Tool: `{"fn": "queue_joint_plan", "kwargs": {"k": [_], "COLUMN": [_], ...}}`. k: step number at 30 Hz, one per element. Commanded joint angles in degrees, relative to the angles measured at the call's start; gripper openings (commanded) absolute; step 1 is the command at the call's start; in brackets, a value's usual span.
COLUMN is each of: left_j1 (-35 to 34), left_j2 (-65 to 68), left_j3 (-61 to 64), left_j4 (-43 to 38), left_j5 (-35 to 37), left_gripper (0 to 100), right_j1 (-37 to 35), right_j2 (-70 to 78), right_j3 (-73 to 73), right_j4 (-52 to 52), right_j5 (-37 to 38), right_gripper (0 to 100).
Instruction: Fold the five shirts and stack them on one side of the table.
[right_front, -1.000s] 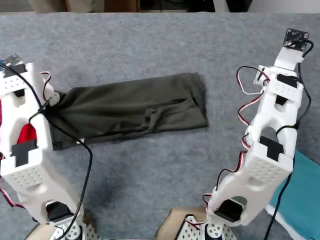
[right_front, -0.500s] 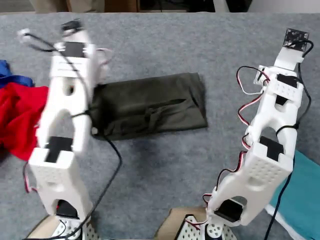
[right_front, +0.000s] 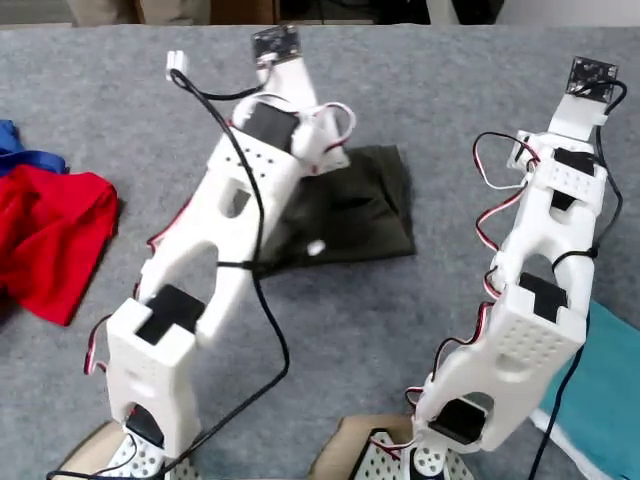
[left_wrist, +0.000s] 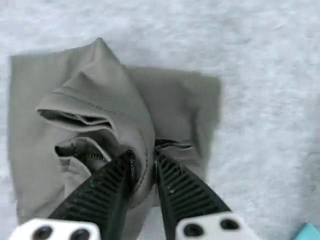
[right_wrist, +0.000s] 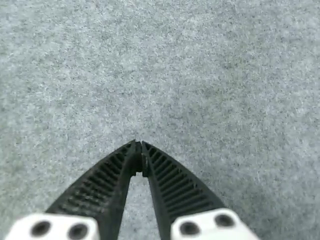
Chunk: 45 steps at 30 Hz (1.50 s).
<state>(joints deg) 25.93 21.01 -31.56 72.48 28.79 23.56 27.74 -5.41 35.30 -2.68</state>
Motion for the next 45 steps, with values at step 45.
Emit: {"fn": "queue_joint_plan", "kwargs": {"k": [45], "left_j1": [-10.11], "left_j2": [25.45], "left_j3": [-29.45], "left_j4": [7.12], "left_j5": [4.57], "left_gripper": [2], "right_j1": [0.66], "right_j2": [-0.31], "right_j3": [-3.03], "right_j4": [-0.7], "right_j5": [-0.35], "right_gripper": [0.5]}}
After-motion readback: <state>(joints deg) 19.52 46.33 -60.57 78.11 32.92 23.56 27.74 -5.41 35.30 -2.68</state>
